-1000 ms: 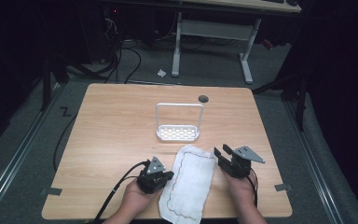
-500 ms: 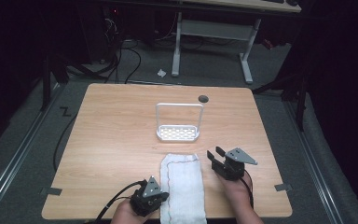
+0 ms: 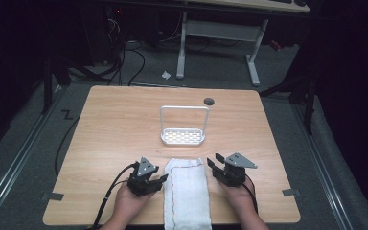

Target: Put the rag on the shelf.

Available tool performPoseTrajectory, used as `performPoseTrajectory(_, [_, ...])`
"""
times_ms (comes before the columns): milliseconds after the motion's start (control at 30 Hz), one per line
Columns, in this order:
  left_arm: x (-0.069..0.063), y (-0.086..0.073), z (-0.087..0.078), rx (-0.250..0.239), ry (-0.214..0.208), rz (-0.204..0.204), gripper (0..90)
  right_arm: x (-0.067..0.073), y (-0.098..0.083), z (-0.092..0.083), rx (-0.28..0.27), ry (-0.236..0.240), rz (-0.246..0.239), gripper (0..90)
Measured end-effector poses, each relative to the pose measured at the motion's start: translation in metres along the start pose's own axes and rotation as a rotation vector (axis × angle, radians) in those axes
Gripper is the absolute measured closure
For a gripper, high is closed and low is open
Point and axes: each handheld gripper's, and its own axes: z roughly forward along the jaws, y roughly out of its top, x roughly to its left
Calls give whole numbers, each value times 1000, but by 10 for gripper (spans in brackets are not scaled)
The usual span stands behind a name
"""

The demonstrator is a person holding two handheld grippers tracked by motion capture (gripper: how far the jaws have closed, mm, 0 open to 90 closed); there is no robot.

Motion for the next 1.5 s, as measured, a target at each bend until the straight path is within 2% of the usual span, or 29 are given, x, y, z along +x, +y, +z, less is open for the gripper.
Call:
performPoseTrajectory(67, [4, 2, 6, -5, 13, -12, 458, 3, 1, 4, 23, 20, -21, 544])
performPoseTrajectory(167, [10, 7, 14, -18, -3, -45, 452, 6, 4, 5, 27, 32, -38, 550])
performPoseTrajectory(233, [11, 10, 16, -27, -9, -53, 443, 10, 6, 6, 24, 49, -47, 556])
performPoseTrajectory(333, [14, 15, 23, -30, -55, -87, 444, 14, 8, 9, 46, 68, -55, 554])
performPoseTrajectory(400, [14, 18, 28, -29, -70, -118, 451, 17, 7, 12, 64, 86, -55, 550])
performPoseTrajectory(467, [13, 21, 36, 9, -69, -128, 469, 19, 7, 15, 80, 91, -51, 538])
performPoseTrajectory(533, [10, 21, 42, 33, -67, -120, 495, 20, 6, 20, 96, 95, -36, 534])
performPoseTrajectory(600, [9, 22, 45, 26, -51, -124, 533, 20, 4, 27, 127, 96, -28, 511])
performPoseTrajectory(667, [9, 23, 46, 24, -59, -144, 564, 19, 3, 34, 155, 99, -11, 509])
performPoseTrajectory(767, [4, 23, 48, 31, -42, -118, 639, 16, 3, 41, 193, 103, 18, 514])
performPoseTrajectory(833, [2, 23, 48, 33, -42, -114, 685, 16, 4, 45, 216, 108, 17, 535])
performPoseTrajectory(900, [3, 24, 48, 35, -39, -126, 737, 16, 5, 47, 239, 121, 28, 572])
performPoseTrajectory(1000, [6, 23, 49, 35, -48, -151, 790, 13, 5, 48, 235, 138, 48, 617])
performPoseTrajectory(1233, [6, 24, 49, 37, -52, -156, 824, 15, 5, 48, 243, 153, 56, 756])
performPoseTrajectory(1400, [3, 23, 48, 33, -50, -143, 822, 18, 5, 47, 236, 145, 21, 839])
performPoseTrajectory(1500, [2, 21, 45, 25, -61, -128, 824, 22, 6, 46, 229, 137, -5, 856])
